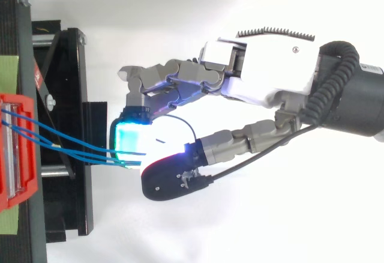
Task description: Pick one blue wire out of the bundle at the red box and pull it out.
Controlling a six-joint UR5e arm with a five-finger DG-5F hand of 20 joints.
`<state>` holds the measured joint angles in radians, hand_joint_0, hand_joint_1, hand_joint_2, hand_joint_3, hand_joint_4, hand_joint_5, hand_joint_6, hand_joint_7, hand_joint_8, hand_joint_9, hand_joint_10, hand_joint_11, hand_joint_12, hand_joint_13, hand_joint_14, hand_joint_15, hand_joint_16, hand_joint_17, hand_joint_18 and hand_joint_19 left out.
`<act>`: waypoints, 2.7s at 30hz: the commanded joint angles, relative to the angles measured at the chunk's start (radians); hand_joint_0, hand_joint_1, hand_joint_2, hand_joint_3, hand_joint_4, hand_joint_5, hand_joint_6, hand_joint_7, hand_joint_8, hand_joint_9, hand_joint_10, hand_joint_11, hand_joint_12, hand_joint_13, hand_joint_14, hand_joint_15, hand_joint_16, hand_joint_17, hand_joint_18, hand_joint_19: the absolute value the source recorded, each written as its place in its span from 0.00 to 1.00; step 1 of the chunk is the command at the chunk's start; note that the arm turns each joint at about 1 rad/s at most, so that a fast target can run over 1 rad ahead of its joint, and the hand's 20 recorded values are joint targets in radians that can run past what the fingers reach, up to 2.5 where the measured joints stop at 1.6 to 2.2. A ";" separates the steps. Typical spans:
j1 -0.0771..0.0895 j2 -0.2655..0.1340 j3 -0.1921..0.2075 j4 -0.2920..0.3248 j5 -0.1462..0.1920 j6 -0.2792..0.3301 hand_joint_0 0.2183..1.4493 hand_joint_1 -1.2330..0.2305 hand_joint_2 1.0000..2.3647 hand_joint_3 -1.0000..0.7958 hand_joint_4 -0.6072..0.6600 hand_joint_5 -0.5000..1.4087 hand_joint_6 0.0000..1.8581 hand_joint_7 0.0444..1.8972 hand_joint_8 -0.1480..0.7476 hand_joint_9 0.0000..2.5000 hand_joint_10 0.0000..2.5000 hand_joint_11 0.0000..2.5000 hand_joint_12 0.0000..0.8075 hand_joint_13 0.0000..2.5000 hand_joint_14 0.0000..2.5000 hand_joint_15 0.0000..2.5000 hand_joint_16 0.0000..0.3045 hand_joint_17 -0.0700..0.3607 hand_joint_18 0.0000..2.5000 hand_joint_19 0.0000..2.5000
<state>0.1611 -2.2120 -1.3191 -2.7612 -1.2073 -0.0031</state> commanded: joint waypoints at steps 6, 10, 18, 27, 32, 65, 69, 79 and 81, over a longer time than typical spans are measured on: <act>0.000 0.000 0.000 0.000 0.000 0.000 0.27 0.47 0.02 0.45 0.67 0.25 0.29 0.77 0.38 0.33 0.01 0.18 0.44 0.00 0.00 0.00 0.18 0.44 0.00 0.11; 0.000 0.000 0.000 0.000 0.000 0.000 0.28 0.46 0.02 0.40 0.68 0.26 0.31 0.74 0.38 0.36 0.01 0.19 0.44 0.00 0.00 0.00 0.17 0.43 0.00 0.11; 0.000 0.000 0.000 0.000 0.000 0.000 0.27 0.43 0.01 0.34 0.65 0.27 0.29 0.81 0.37 0.41 0.01 0.18 0.43 0.06 0.00 0.00 0.16 0.42 0.00 0.10; 0.000 0.000 0.000 0.000 0.000 0.000 0.21 0.45 0.00 0.28 0.64 0.28 0.28 0.82 0.40 0.43 0.01 0.18 0.46 0.07 0.00 0.00 0.17 0.44 0.00 0.10; 0.000 0.000 0.000 0.000 0.000 0.000 0.20 0.42 0.00 0.28 0.61 0.27 0.34 0.71 0.43 0.44 0.01 0.23 0.48 0.08 0.00 0.01 0.18 0.44 0.00 0.10; 0.000 0.000 0.000 0.000 -0.002 0.003 0.45 0.23 0.01 0.39 0.58 0.16 0.49 0.73 0.48 0.30 0.01 0.38 0.51 0.02 0.00 0.05 0.19 0.46 0.00 0.12; 0.000 0.000 0.000 0.000 -0.002 0.002 0.46 0.23 0.01 0.38 0.59 0.15 0.49 0.73 0.48 0.29 0.01 0.38 0.51 0.02 0.00 0.05 0.19 0.47 0.00 0.12; 0.000 0.000 0.001 0.000 0.000 0.003 0.33 0.28 0.02 0.43 0.62 0.17 0.47 0.80 0.43 0.30 0.01 0.27 0.50 0.01 0.00 0.03 0.19 0.46 0.00 0.12; 0.000 0.000 0.000 0.000 -0.002 0.003 0.29 0.32 0.02 0.43 0.62 0.18 0.46 0.72 0.42 0.30 0.01 0.25 0.50 0.01 0.00 0.03 0.19 0.46 0.00 0.12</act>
<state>0.1611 -2.2120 -1.3188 -2.7611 -1.2085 -0.0001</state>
